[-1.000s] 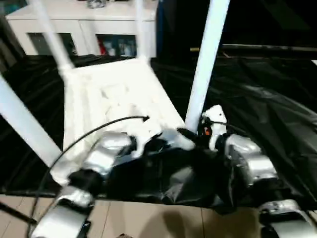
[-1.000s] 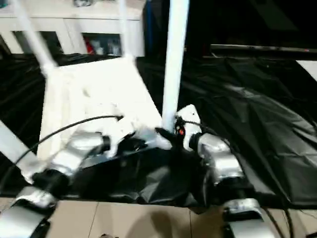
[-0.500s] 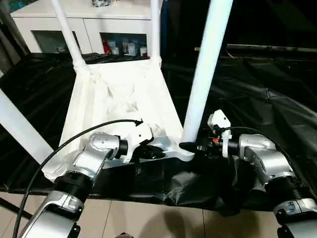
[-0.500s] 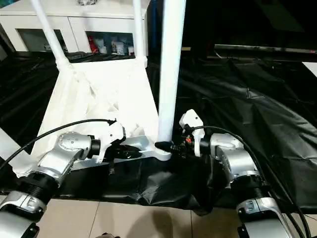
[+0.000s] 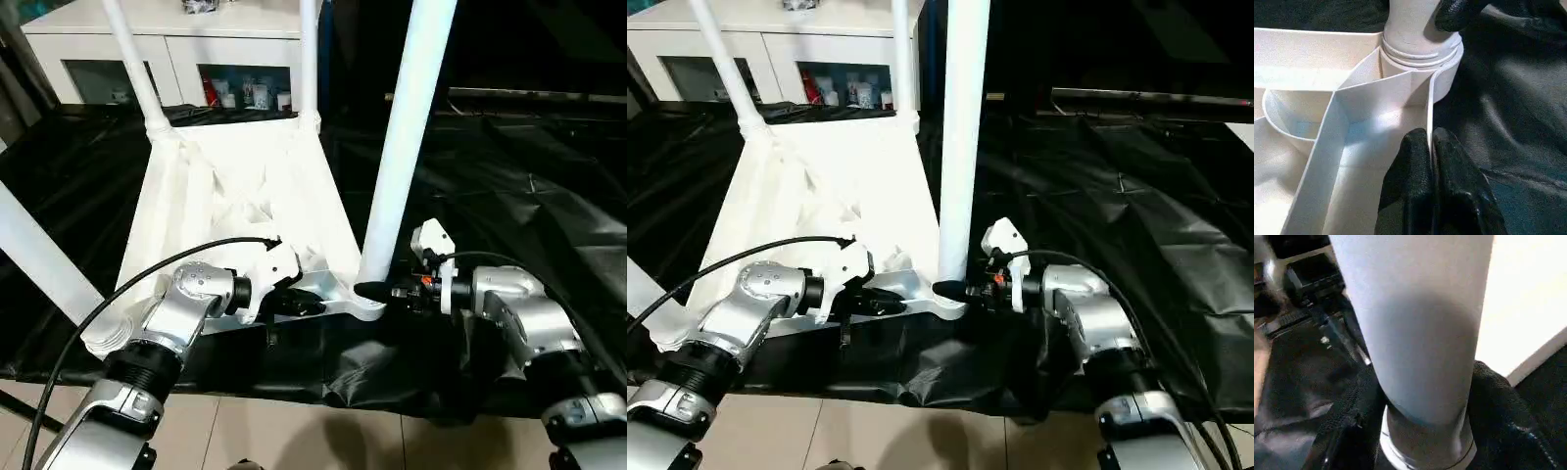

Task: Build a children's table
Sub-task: Rotate leg to tighten

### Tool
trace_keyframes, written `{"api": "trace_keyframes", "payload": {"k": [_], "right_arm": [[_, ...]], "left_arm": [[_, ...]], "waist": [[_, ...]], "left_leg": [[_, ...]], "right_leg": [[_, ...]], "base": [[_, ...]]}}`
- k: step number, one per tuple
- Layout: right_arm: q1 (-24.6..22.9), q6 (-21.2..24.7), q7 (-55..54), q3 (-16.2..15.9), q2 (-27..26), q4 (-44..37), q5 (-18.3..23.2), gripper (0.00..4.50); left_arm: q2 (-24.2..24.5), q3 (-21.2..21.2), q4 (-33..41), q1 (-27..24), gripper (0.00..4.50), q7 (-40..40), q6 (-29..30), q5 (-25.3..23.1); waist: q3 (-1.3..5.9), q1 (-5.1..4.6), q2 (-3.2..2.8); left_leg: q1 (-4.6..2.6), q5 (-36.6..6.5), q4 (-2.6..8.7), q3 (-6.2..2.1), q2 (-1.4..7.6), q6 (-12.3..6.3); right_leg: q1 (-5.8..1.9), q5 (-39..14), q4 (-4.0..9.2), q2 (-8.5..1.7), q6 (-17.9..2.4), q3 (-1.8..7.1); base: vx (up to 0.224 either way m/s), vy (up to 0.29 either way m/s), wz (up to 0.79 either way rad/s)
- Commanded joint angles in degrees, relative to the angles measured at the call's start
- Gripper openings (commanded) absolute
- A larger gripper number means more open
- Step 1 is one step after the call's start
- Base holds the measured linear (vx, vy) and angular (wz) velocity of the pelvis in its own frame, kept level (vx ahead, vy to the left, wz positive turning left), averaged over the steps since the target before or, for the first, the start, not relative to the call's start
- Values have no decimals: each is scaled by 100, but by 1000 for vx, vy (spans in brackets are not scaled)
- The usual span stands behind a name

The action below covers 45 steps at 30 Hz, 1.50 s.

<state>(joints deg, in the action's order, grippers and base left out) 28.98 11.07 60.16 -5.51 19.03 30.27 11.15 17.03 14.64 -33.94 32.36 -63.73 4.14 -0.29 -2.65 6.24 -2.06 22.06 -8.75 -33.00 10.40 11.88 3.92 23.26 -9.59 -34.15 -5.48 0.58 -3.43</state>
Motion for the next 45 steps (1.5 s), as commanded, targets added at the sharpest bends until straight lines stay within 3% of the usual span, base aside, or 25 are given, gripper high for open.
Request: {"api": "trace_keyframes", "payload": {"k": [1,2,5,8,10,13,16,18,22,29,32,40,45], "right_arm": [[-37,97,-560,97,-117,234,-134,203],[1,37,-1138,209,-264,431,-252,203],[58,77,-2120,458,-550,664,-319,200],[140,48,-3464,817,-1034,980,-288,199],[215,49,-4092,966,-1311,1160,-246,199],[231,-79,-4226,919,-1484,1182,-304,199],[221,-312,-3896,743,-1522,1120,-385,199],[233,-345,-3612,774,-1503,1041,-263,254],[381,-391,-3033,907,-1210,957,9,278],[351,-238,-1263,528,-351,546,39,353],[276,-94,-290,362,218,424,98,361],[283,78,461,303,719,379,210,441],[353,-79,421,342,696,418,124,448]], "left_arm": [[-238,-135,-27,140,0,244,12,133],[-333,-169,-181,242,0,588,2,24],[-494,-210,-474,432,0,1188,15,-161],[-825,-307,-914,742,0,2264,136,-380],[-1006,-320,-1058,874,0,2716,174,-454],[-1115,-283,-1099,915,0,2798,138,-491],[-1150,-190,-1075,891,0,2586,29,-481],[-1136,-164,-1037,851,0,2417,-13,-448],[-980,-121,-996,749,0,2074,-148,-402],[-680,-111,-828,599,0,1463,-202,-291],[-541,-117,-799,575,0,1202,-180,-243],[-401,-129,-652,518,0,856,-166,-151],[-318,-16,-300,331,0,281,-125,33]], "waist": [[371,-21,126],[370,-37,98],[366,-110,124],[358,-149,82],[361,-156,87],[374,-150,82],[382,-143,76],[384,-134,65],[392,-118,73],[388,-83,96],[382,-53,113],[384,-36,134],[390,-22,116]], "left_leg": [[-88,-1440,370,1,81,-162],[-112,-1519,371,-4,81,-106],[-96,-1656,391,-25,60,-21],[-123,-1766,398,-32,55,64],[-129,-1792,402,-34,58,82],[-108,-1769,398,-37,53,11],[-89,-1702,390,-30,50,-60],[-91,-1683,385,-26,55,-105],[-88,-1628,375,-21,60,-192],[-82,-1559,366,-15,80,-268],[-76,-1515,347,-1,87,-328],[-73,-1441,335,-3,90,-375],[-76,-1404,341,-4,102,-345]], "right_leg": [[-258,-1621,391,-241,-1188,162],[-241,-1805,415,-251,-1125,167],[-255,-2122,456,-247,-975,150],[-218,-2322,496,-246,-903,152],[-210,-2258,510,-235,-879,153],[-226,-2047,499,-235,-903,150],[-242,-1771,470,-227,-979,153],[-247,-1653,459,-226,-1027,155],[-270,-1527,447,-234,-1118,150],[-292,-1427,423,-222,-1211,131],[-294,-1464,421,-231,-1219,136],[-287,-1581,426,-240,-1263,125],[-273,-1534,412,-244,-1317,127]], "base": [[0,0,0],[0,0,0],[0,0,0],[0,0,0],[0,0,0],[0,0,0],[0,0,0],[0,0,0],[0,0,0],[0,0,0],[0,0,0],[0,0,0],[0,0,0]]}}
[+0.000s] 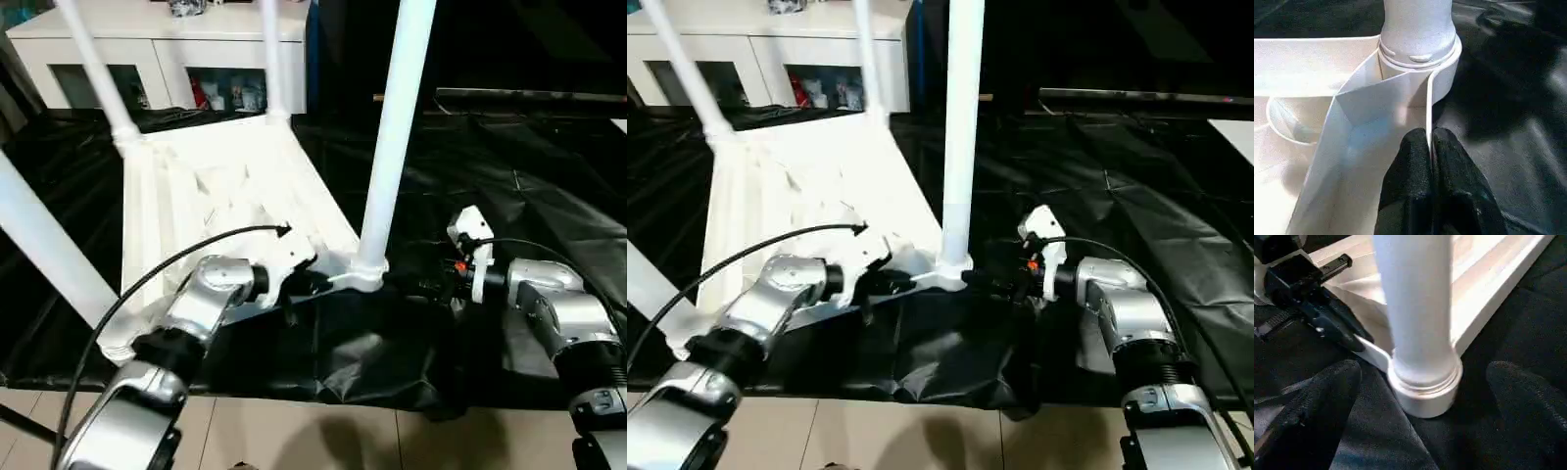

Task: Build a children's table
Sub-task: Rotate leg to tighten

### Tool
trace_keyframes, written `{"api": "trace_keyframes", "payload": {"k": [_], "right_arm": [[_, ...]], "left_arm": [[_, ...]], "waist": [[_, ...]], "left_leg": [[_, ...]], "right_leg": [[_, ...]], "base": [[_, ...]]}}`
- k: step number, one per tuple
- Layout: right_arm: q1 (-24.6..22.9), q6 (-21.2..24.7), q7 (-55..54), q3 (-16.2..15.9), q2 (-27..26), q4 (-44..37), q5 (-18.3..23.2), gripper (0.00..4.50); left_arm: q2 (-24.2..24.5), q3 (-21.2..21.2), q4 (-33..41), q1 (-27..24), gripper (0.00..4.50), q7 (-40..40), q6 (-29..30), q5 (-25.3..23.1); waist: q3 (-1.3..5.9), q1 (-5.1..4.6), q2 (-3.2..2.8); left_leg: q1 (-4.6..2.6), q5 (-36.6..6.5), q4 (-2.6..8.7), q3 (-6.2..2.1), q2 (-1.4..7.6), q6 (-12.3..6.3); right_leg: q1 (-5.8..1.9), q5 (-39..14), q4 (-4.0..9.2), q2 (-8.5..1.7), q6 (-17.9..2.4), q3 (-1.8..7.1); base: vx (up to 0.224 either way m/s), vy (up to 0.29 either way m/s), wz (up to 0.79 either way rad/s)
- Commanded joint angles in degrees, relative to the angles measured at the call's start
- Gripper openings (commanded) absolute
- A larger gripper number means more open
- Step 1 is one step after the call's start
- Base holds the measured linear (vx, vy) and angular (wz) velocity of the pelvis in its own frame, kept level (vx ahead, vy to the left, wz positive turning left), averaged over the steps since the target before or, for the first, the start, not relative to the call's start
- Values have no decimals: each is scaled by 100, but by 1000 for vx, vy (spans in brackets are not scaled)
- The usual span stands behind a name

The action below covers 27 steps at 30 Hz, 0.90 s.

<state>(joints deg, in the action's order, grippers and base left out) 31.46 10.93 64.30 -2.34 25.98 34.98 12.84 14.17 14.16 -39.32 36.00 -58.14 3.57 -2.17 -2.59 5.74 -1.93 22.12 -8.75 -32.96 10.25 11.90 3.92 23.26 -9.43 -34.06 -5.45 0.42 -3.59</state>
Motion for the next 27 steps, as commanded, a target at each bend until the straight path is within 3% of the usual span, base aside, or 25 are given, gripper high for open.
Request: {"api": "trace_keyframes", "payload": {"k": [1,10,17,18,21,22,23,25,27], "right_arm": [[105,-65,7,24,0,-53,-44,448],[78,-242,141,-249,-188,-176,-105,448],[-93,-432,-3,-221,-57,-296,-235,448],[-155,-417,-24,-165,-3,-369,-208,450],[-425,-328,-49,7,212,-696,-87,450],[-453,-312,-42,20,232,-731,-72,450],[-546,-241,-4,68,302,-855,-16,450],[-661,-113,91,96,366,-1036,47,450],[-780,32,200,82,419,-1236,122,450]], "left_arm": [[-32,33,239,-33,0,-278,-68,221],[14,113,546,-166,0,-506,64,270],[-182,-12,108,109,0,417,-442,-67],[-240,-83,54,178,28,515,-418,-25],[-352,-237,199,257,28,619,-313,131],[-351,-236,226,252,48,611,-303,136],[-342,-228,291,241,64,641,-374,114],[-340,-280,405,212,72,701,-442,143],[-339,-359,574,163,106,689,-414,229]], "waist": [[388,35,100],[396,103,97],[381,97,109],[387,96,135],[392,108,150],[395,117,152],[421,117,93],[413,95,135],[401,94,129]], "left_leg": [[-88,-1392,333,14,105,-340],[-94,-1337,333,22,112,-350],[-101,-1464,339,18,97,-301],[-105,-1460,333,21,98,-299],[-69,-1296,324,16,89,-359],[-66,-1255,317,14,87,-377],[-49,-1082,294,8,87,-435],[-42,-1074,286,14,85,-508],[-45,-1121,286,19,93,-565]], "right_leg": [[-267,-1476,393,-241,-1326,147],[-273,-1131,344,-239,-1395,154],[-267,-1455,406,-234,-1198,163],[-272,-1435,399,-236,-1189,165],[-304,-1359,386,-247,-1160,162],[-309,-1302,382,-247,-1166,162],[-315,-1003,339,-247,-1295,154],[-315,-800,340,-214,-1354,142],[-318,-843,337,-226,-1390,140]], "base": [[0,0,0],[0,0,0],[0,0,0],[0,0,0],[0,0,0],[0,0,0],[0,0,0],[0,0,0],[0,0,0]]}}
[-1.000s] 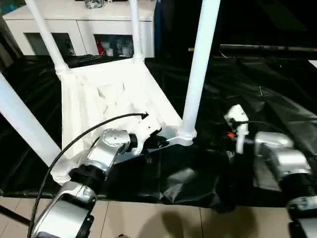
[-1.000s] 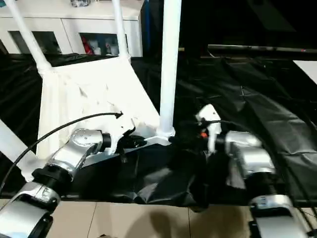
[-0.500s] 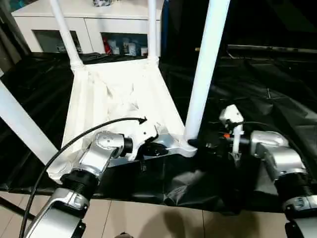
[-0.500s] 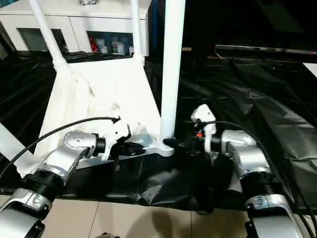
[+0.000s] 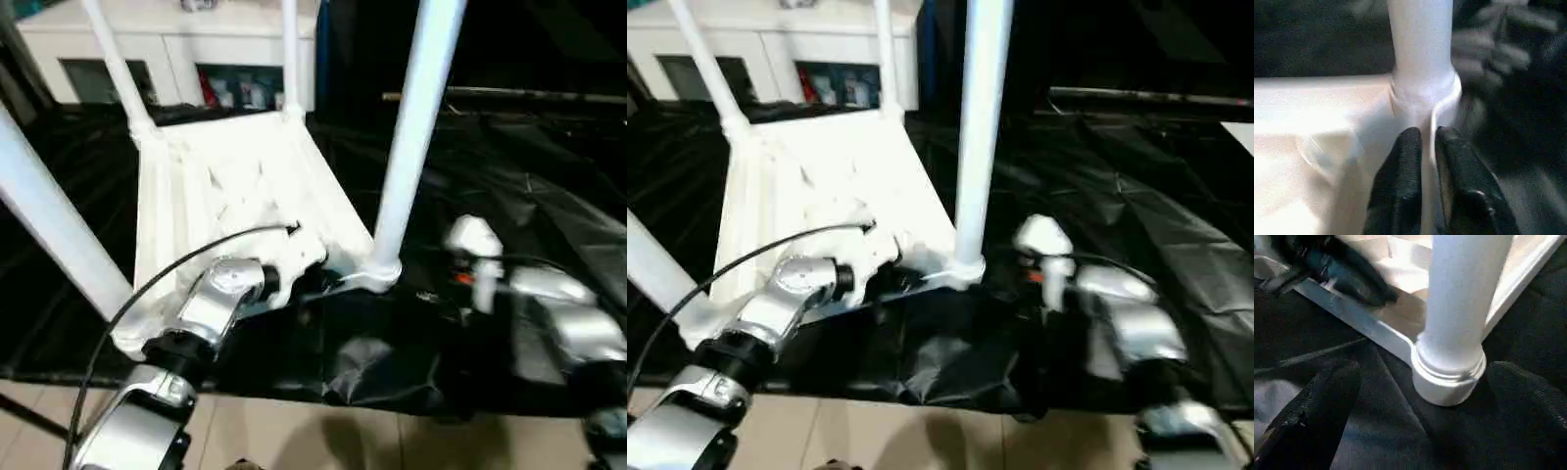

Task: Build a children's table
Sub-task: Rotate leg to tighten, then rotate table base

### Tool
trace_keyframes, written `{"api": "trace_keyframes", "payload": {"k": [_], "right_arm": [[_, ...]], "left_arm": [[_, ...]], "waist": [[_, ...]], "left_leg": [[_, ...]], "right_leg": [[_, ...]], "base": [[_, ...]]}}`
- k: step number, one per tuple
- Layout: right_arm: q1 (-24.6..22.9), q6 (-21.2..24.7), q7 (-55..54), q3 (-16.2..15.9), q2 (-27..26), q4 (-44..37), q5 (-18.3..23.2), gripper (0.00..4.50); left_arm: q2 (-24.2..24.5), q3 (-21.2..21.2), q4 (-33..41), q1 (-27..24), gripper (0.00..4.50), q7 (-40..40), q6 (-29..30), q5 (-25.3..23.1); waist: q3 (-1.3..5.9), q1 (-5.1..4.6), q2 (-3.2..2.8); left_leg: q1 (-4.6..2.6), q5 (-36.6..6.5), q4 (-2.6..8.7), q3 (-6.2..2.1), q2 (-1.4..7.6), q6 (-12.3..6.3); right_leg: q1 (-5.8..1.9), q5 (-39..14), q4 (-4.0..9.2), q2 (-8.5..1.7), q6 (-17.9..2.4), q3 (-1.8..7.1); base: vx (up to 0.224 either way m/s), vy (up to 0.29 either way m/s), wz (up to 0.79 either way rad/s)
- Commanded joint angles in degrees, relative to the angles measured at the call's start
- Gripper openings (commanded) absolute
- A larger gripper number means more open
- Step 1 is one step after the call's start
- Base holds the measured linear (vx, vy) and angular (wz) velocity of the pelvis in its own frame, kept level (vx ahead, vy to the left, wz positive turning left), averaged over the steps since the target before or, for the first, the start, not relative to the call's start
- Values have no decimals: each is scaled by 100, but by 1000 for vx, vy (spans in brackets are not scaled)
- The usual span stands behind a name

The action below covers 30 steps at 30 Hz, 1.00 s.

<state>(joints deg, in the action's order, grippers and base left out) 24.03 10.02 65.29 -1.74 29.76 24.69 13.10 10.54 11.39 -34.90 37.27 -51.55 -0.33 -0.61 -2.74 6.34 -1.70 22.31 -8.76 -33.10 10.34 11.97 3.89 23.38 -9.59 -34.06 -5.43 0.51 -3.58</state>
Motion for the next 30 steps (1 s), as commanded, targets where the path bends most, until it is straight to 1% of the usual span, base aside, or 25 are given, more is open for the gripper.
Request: {"api": "trace_keyframes", "payload": {"k": [1,2,3,6,7,8,9,10,11,12,13,14,15,16,17,18,19,20,22,23,25,26,28,29,30], "right_arm": [[-37,123,101,22,41,-207,96,450],[-130,241,122,-43,35,-387,153,450],[-197,328,55,-105,-53,-541,207,450],[-253,407,-77,-231,-308,-695,215,450],[-255,403,-130,-292,-430,-702,196,450],[-248,390,-193,-349,-560,-692,176,450],[-230,380,-275,-376,-659,-666,155,450],[-203,366,-383,-384,-743,-622,123,450],[-203,366,-383,-384,-743,-622,123,450],[-196,361,-397,-385,-759,-613,121,450],[-112,316,-594,-394,-978,-505,101,450],[-53,274,-719,-380,-1091,-430,86,450],[30,290,-777,-338,-1241,-330,157,450],[80,311,-800,-305,-1328,-273,212,450],[186,232,-874,-277,-1423,-89,198,450],[227,204,-887,-271,-1452,-14,193,450],[382,41,-992,-257,-1533,282,125,450],[382,41,-992,-257,-1533,282,125,450],[721,-322,-1377,-142,-1649,858,-5,450],[862,-436,-1538,-75,-1693,1080,-35,450],[1174,-620,-1930,62,-1753,1543,-111,450],[1411,-725,-2256,150,-1774,1898,-182,450],[1714,-933,-2737,222,-1776,2379,-310,450],[2011,-1085,-3368,305,-1753,2860,-418,450],[2011,-1085,-3368,305,-1753,2860,-418,450]], "left_arm": [[23,-82,131,36,106,30,-24,73],[42,-186,493,-74,117,-5,203,239],[109,-259,988,-256,117,-33,536,372],[361,-150,1929,-770,150,-301,1157,582],[485,-59,2316,-1039,157,-450,1392,676],[611,34,2707,-1320,161,-605,1616,785],[691,89,2962,-1515,172,-696,1752,867],[742,118,3131,-1658,172,-739,1834,932],[742,118,3131,-1658,196,-739,1834,932],[748,118,3155,-1681,196,-738,1843,940],[830,109,3510,-2010,204,-698,2014,1048],[866,97,3673,-2159,210,-662,2124,1096],[964,111,3952,-2376,222,-654,2356,1178],[1030,124,4135,-2505,235,-650,2520,1231],[1148,164,4371,-2682,243,-679,2741,1293],[1197,181,4462,-2753,247,-693,2821,1312],[1357,227,4761,-2991,254,-739,3095,1382],[1357,227,4761,-2991,276,-739,3095,1382],[1475,205,5050,-3280,282,-714,3315,1447],[1503,188,5152,-3379,282,-678,3377,1472],[1541,138,5307,-3552,301,-578,3420,1485],[1556,90,5396,-3669,316,-498,3439,1495],[1624,38,5524,-3824,324,-420,3488,1503],[1678,-41,5635,-3962,330,-337,3551,1549],[1678,-41,5635,-3962,337,-337,3551,1549]], "waist": [[417,35,111],[398,39,116],[401,41,111],[380,-8,87],[370,-9,139],[348,-57,103],[349,-77,91],[350,-83,69],[343,-98,67],[344,-74,55],[352,-57,181],[327,-71,126],[320,-95,285],[329,-77,202],[311,-115,221],[325,-109,206],[315,-122,289],[295,-126,260],[298,-128,345],[291,-134,333],[284,-131,362],[293,-128,346],[281,-140,392],[283,-135,392],[281,-142,389]], "left_leg": [[-69,-1143,298,12,88,-567],[-82,-1234,309,17,93,-531],[-93,-1243,319,11,117,-496],[-87,-1419,350,0,117,-421],[-95,-1490,365,-5,122,-375],[-69,-1560,410,-25,138,-319],[-87,-1628,411,-18,134,-282],[-138,-1781,406,-7,136,-214],[-128,-1830,419,-11,125,-163],[-169,-1905,410,0,126,-143],[-157,-1869,410,-13,146,-117],[-114,-1834,449,-16,139,-88],[-101,-1825,456,-1,130,-108],[-142,-1887,464,-27,150,-44],[-132,-1934,470,-19,137,-11],[-146,-1950,467,-30,143,31],[-139,-1977,472,-27,143,21],[-141,-2002,485,-22,133,40],[-166,-2002,474,-5,139,79],[-142,-1981,488,-24,129,102],[-182,-2027,478,-4,134,146],[-181,-2008,470,-12,139,171],[-178,-2042,478,-4,127,238],[-196,-2050,463,1,121,261],[-192,-2071,468,-3,116,276]], "right_leg": [[-328,-882,344,-226,-1395,137],[-315,-1163,369,-227,-1349,139],[-317,-1177,350,-242,-1361,148],[-276,-1515,382,-226,-1310,144],[-270,-1694,384,-239,-1256,149],[-263,-1831,386,-245,-1211,154],[-245,-1916,397,-222,-1177,154],[-196,-2004,426,-210,-1138,173],[-202,-2007,436,-195,-1105,177],[-170,-2046,460,-187,-1084,183],[-193,-1963,395,-238,-1129,196],[-200,-2036,410,-228,-1076,191],[-208,-2097,444,-211,-1010,181],[-189,-2135,400,-241,-1031,192],[-181,-2113,422,-205,-990,192],[-182,-2051,401,-219,-1015,193],[-186,-2043,390,-219,-1011,194],[-172,-2120,411,-211,-992,197],[-155,-2111,422,-222,-992,207],[-174,-2197,395,-235,-1015,202],[-146,-2209,425,-222,-985,214],[-150,-2144,397,-235,-1017,217],[-149,-2102,393,-212,-986,206],[-133,-2085,379,-208,-965,212],[-137,-2081,376,-198,-956,207]], "base": [[0,0,0],[0,0,0],[0,0,0],[0,0,0],[0,0,0],[0,0,0],[0,0,0],[0,0,0],[0,0,0],[0,0,0],[0,0,0],[0,0,0],[0,0,0],[0,0,0],[0,0,0],[0,0,0],[0,0,0],[0,0,0],[0,0,0],[0,0,0],[0,0,0],[0,0,0],[0,0,0],[0,0,0],[0,0,0]]}}
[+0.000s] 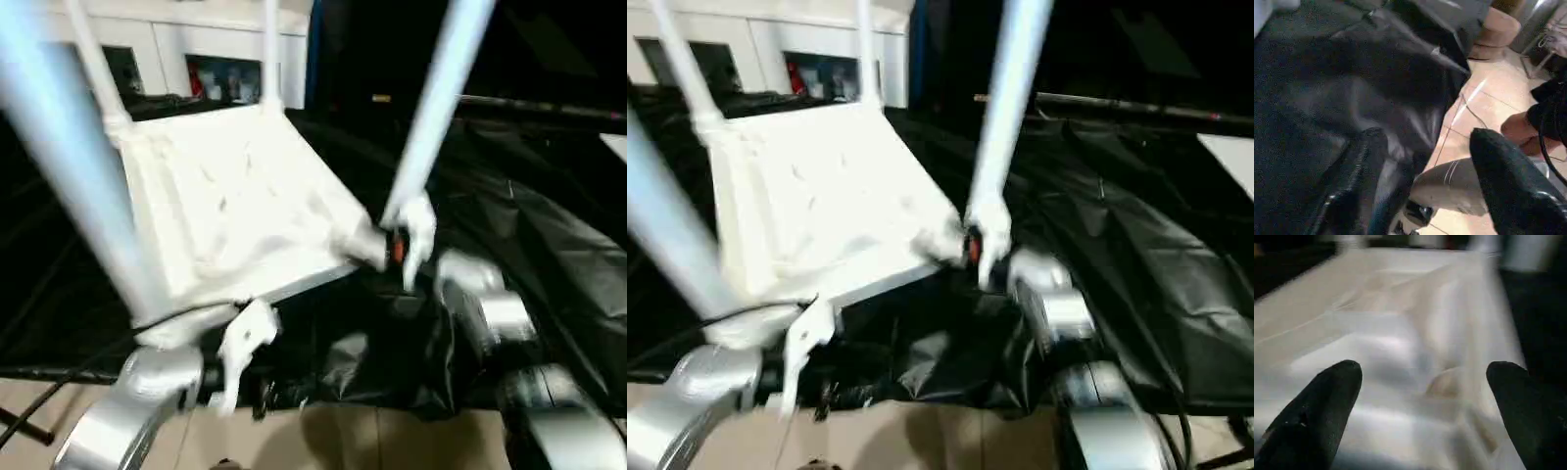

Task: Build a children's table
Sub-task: Rotate table base

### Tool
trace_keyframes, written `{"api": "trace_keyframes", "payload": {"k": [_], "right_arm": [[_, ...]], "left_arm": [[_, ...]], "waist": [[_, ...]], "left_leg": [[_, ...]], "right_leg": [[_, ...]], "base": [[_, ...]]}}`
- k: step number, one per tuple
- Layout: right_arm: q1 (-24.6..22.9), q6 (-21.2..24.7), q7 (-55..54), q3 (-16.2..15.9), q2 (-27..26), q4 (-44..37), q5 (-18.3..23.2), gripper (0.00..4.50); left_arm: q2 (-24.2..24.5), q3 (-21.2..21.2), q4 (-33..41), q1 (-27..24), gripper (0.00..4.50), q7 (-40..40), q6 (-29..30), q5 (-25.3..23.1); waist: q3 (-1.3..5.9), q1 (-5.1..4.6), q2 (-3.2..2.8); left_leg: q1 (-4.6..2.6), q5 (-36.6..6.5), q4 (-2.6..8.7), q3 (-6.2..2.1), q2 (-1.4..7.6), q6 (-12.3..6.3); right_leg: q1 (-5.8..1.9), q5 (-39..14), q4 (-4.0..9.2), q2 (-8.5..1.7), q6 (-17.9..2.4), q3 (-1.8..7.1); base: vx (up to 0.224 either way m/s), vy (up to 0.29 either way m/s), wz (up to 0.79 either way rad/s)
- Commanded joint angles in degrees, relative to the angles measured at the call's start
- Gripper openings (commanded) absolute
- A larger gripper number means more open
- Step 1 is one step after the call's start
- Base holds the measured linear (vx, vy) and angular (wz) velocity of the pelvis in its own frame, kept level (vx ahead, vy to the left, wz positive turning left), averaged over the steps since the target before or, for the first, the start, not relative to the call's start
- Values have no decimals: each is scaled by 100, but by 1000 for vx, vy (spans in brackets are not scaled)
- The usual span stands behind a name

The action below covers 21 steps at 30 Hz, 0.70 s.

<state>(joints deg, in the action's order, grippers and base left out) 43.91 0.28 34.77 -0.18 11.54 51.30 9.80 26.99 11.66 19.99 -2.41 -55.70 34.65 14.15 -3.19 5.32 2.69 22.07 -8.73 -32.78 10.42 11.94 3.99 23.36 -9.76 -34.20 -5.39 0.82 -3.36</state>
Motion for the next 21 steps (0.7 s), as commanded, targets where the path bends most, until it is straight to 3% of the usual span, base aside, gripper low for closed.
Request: {"api": "trace_keyframes", "payload": {"k": [1,2,7,9,12,13,16,19,20,21], "right_arm": [[230,-263,-829,209,116,559,-158,450],[322,-317,-1073,253,151,718,-163,450],[527,-496,-1446,391,228,1078,-145,450],[460,-573,-639,357,210,977,-71,450],[269,-615,19,234,209,752,-66,450],[110,-612,331,126,232,580,-91,450],[-170,-626,751,-71,289,368,-92,450],[-363,-539,458,-139,367,301,-183,450],[-400,-506,311,-126,382,302,-228,450],[-440,-447,63,-88,389,320,-283,450]], "left_arm": [[131,-93,256,-110,353,85,76,99],[189,-127,304,-176,362,65,87,112],[393,-340,441,-419,396,-11,68,190],[677,-746,491,-708,404,-185,-47,314],[895,-1141,458,-919,435,-385,-193,453],[1020,-1391,391,-986,447,-528,-270,543],[1192,-1900,186,-920,447,-654,-425,779],[1204,-2309,0,-558,447,-707,-405,1154],[1195,-2409,-38,-446,447,-712,-379,1267],[1187,-2509,-96,-293,447,-744,-367,1397]], "waist": [[337,-11,-50],[342,-23,-16],[367,-5,-13],[370,-21,-11],[359,-53,7],[357,-48,-31],[349,-51,-22],[332,-17,-93],[334,-13,-85],[327,-12,-142]], "left_leg": [[-202,-2091,415,7,118,287],[-165,-2052,420,-1,107,290],[-138,-1771,386,23,88,189],[-85,-1714,387,13,85,137],[-76,-1700,375,12,79,21],[-96,-1686,375,14,84,2],[-122,-1789,387,17,93,6],[-197,-2127,405,17,91,178],[-200,-2181,404,11,88,223],[-198,-2293,414,-10,78,297]], "right_leg": [[-109,-1992,390,-192,-946,191],[-143,-1895,369,-189,-944,184],[-172,-1361,306,-144,-932,187],[-215,-1281,286,-154,-942,189],[-217,-1333,302,-149,-960,199],[-201,-1285,302,-140,-995,206],[-190,-1273,301,-120,-1102,209],[-135,-1543,332,-115,-1148,220],[-133,-1585,322,-115,-1150,221],[-141,-1691,316,-121,-1111,227]], "base": [[0,0,0],[0,0,0],[0,0,0],[0,0,0],[0,0,0],[0,0,0],[0,0,0],[0,0,0],[0,0,0],[0,0,0]]}}
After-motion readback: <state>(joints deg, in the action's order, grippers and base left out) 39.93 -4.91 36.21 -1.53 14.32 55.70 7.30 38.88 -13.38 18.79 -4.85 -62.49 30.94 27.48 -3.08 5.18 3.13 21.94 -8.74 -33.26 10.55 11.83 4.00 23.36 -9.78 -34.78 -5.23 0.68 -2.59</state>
